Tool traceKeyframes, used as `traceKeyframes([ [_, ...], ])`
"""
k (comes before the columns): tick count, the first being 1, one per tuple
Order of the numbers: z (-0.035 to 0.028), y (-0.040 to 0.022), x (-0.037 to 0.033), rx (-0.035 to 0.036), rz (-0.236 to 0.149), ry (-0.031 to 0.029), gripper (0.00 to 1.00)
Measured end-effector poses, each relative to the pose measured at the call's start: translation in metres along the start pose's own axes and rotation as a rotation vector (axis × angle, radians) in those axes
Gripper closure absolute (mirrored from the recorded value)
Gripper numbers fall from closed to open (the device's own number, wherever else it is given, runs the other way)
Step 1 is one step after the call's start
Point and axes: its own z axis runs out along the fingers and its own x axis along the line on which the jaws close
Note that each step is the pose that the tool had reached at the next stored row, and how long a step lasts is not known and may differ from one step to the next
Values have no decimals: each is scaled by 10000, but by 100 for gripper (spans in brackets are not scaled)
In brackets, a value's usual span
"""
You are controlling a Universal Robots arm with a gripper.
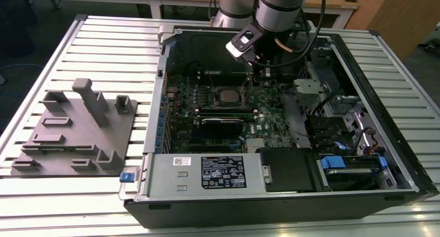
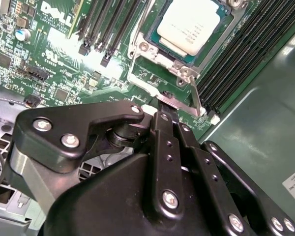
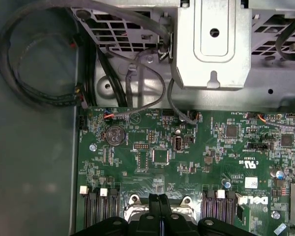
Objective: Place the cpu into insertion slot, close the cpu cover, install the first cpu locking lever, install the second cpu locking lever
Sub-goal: 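Close the cpu cover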
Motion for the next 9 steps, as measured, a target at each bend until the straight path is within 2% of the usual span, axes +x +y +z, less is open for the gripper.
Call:
traceKeyframes([
  [9, 2, -36, 0, 0, 0, 0, 89],
])
